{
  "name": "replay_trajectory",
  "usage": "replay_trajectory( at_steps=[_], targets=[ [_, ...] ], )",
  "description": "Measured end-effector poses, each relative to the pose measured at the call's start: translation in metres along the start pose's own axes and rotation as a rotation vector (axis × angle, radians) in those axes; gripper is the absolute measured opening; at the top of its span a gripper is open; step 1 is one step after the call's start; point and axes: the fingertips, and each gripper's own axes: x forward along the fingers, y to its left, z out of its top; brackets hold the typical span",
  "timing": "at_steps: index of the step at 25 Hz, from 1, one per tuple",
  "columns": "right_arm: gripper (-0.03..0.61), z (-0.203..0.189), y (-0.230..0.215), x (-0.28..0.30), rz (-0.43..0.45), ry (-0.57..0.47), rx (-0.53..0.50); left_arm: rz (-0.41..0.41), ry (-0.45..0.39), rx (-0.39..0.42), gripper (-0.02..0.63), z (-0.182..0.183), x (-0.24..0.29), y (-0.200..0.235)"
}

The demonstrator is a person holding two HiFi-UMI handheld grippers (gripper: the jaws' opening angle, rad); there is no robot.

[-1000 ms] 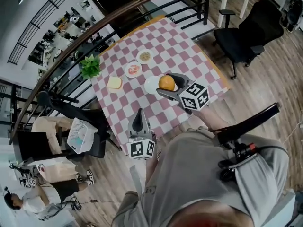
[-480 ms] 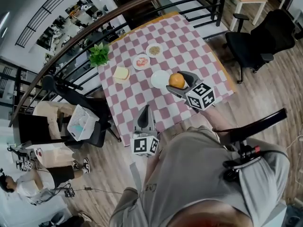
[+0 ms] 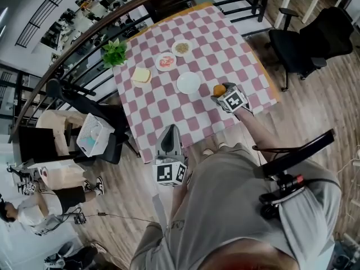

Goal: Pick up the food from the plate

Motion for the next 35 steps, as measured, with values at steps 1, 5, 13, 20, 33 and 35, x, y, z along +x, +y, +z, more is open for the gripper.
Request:
replay_trajectory(
  at_steps=[1,5,13,20,33,35],
  targets=[
    [0.364,-0.018,-0.007,0.014,-0.01,0.05,0.005,0.006,0.005,-0.003,0.009,-0.002,-0.003,0.0],
    [0.364,-0.08,-0.021,0.057,-0.013,0.207,0.024,0.029,0.018,-0.011,0.008,-0.009,-0.014,0.001],
    [0.364,-0.149,-0.03,0.098,-0.015,0.381,-0.069,0.054,0.024,-0.008,0.009,-0.01,-0.023,0.006],
    [0.365,-0.162,-0.023,0.109,0.018,0.411,-0.199,0.061,0.026,-0.008,0.008,-0.012,-0.024,0.01],
    [0.367,-0.162,-0.032,0.098,0.003,0.461,-0.176,0.058,0.008,0.001,0.008,-0.006,-0.029,0.013],
    [0.367,-0.133,-0.033,0.085,-0.022,0.377,-0.207,0.056,-0.001,0.002,0.008,-0.005,-0.027,0.015]
  ],
)
